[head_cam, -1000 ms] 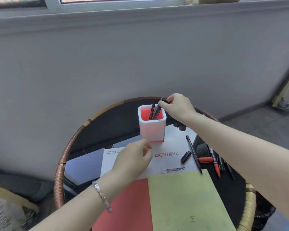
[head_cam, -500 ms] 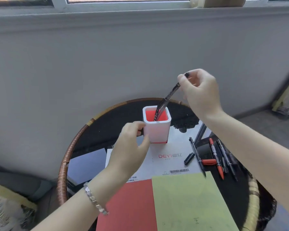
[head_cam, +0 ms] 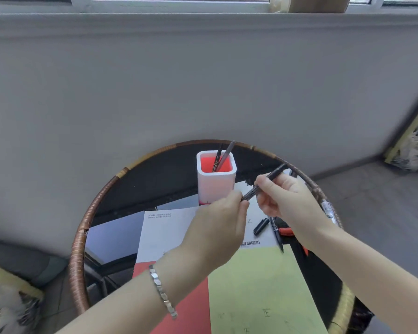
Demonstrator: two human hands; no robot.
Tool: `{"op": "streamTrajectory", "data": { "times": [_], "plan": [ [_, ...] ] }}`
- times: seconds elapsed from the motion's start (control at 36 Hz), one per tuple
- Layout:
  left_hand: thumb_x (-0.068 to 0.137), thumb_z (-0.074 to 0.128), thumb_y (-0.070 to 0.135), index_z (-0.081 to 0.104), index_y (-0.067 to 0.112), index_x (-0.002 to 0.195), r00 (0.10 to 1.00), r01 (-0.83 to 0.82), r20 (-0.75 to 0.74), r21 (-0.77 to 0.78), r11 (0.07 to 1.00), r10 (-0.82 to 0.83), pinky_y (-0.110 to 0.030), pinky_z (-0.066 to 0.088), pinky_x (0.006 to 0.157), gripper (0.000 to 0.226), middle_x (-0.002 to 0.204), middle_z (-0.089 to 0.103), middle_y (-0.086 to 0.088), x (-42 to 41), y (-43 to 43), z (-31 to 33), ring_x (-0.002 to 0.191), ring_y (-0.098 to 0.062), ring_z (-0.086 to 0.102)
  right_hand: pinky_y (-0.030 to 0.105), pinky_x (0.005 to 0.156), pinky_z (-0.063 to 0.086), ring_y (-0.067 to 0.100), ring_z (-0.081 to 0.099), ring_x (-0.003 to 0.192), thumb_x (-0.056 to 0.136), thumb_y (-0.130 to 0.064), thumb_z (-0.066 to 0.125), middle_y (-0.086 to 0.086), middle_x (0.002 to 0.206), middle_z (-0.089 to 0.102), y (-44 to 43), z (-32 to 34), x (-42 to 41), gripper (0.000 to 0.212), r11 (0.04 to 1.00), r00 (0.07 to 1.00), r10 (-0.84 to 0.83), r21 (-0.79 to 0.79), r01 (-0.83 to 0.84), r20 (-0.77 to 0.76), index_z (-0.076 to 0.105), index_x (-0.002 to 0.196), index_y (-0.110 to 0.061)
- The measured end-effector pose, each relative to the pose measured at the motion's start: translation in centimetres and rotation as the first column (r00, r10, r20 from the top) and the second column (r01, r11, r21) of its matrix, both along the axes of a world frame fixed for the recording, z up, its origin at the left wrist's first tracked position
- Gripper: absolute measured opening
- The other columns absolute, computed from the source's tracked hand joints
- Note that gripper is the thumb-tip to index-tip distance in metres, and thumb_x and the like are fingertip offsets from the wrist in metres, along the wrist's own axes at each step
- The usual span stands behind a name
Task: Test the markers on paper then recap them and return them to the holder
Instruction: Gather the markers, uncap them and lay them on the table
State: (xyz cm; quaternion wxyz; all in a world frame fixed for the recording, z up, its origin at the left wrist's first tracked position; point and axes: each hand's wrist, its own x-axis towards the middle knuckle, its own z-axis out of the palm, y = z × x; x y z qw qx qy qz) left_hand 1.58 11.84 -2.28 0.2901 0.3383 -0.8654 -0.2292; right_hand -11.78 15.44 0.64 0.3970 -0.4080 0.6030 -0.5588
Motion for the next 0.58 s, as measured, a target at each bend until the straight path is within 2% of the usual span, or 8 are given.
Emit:
{"op": "streamTrajectory", "data": {
  "times": [0.08, 0.25, 0.33, 0.44, 0.5, 0.58],
  "plan": [
    [0.098, 0.034, 0.03, 0.024, 0.025, 0.066, 0.998, 0.041, -0.051, 0.078, 0.996, -0.037, -0.034, 0.027, 0.049, 0.034, 0.051, 0.033, 0.004, -0.1, 0.5, -0.2, 0.048, -0.019, 0.032, 0.023, 0.057, 0.038, 0.008, 0.042, 0.05, 0.092, -0.015, 0.051, -0.008, 0.047, 0.049, 0.3, -0.6, -0.1, 0.02, 1.0, 0.996, 0.007, -0.016, -0.006, 0.089, 0.055, 0.073, -0.014],
    [0.098, 0.041, 0.026, 0.039, 0.007, 0.072, 0.991, 0.107, -0.11, 0.317, 0.942, -0.076, -0.025, 0.024, 0.048, 0.032, 0.054, 0.032, 0.006, -0.1, 0.3, 0.2, 0.05, -0.01, 0.027, 0.019, 0.048, 0.031, 0.007, 0.037, 0.044, 0.092, -0.015, 0.049, -0.007, 0.044, 0.045, 0.7, -1.6, -0.7, 0.022, 0.998, 0.989, 0.046, -0.043, -0.04, 0.143, 0.051, 0.07, -0.011],
    [0.097, 0.042, 0.026, 0.043, 0.005, 0.073, 0.984, 0.147, -0.153, 0.447, 0.883, -0.087, -0.025, 0.023, 0.045, 0.031, 0.054, 0.03, 0.006, -0.2, 0.1, 0.4, 0.047, -0.009, 0.026, 0.014, 0.043, 0.031, 0.007, 0.036, 0.043, 0.086, -0.02, 0.05, -0.006, 0.044, 0.045, 0.8, -1.7, -0.9, 0.017, 0.994, 0.984, 0.083, -0.089, -0.07, 0.155, 0.052, 0.071, -0.012],
    [0.098, 0.043, 0.022, 0.045, 0.017, 0.069, 0.966, 0.232, -0.239, 0.627, 0.744, -0.1, -0.018, 0.02, 0.038, 0.029, 0.047, 0.025, 0.006, 0.2, -0.2, 0.6, 0.038, -0.007, 0.022, 0.015, 0.047, 0.032, 0.006, 0.038, 0.046, 0.077, -0.028, 0.051, -0.008, 0.046, 0.045, 0.7, -1.5, -1.1, 0.014, 0.982, 0.984, 0.14, -0.141, -0.123, 0.113, 0.053, 0.073, -0.015],
    [0.098, 0.043, 0.024, 0.044, 0.016, 0.07, 0.965, 0.237, -0.245, 0.651, 0.721, -0.097, -0.016, 0.019, 0.037, 0.028, 0.047, 0.024, 0.004, 0.4, -0.2, 0.6, 0.036, -0.006, 0.02, 0.017, 0.049, 0.033, 0.006, 0.039, 0.047, 0.079, -0.027, 0.051, -0.008, 0.047, 0.045, 0.7, -1.6, -1.0, 0.013, 0.978, 0.984, 0.156, -0.152, -0.141, 0.09, 0.053, 0.074, -0.015],
    [0.097, 0.042, 0.027, 0.046, 0.016, 0.073, 0.969, 0.214, -0.234, 0.642, 0.737, -0.078, -0.017, 0.02, 0.037, 0.027, 0.048, 0.025, 0.003, 0.5, -0.4, 0.3, 0.037, -0.006, 0.021, 0.022, 0.056, 0.037, 0.009, 0.041, 0.052, 0.088, -0.021, 0.051, -0.008, 0.051, 0.047, 0.5, -2.1, -0.7, 0.014, 0.98, 0.988, 0.139, -0.152, -0.128, 0.063, 0.056, 0.077, -0.016]
  ]
}}
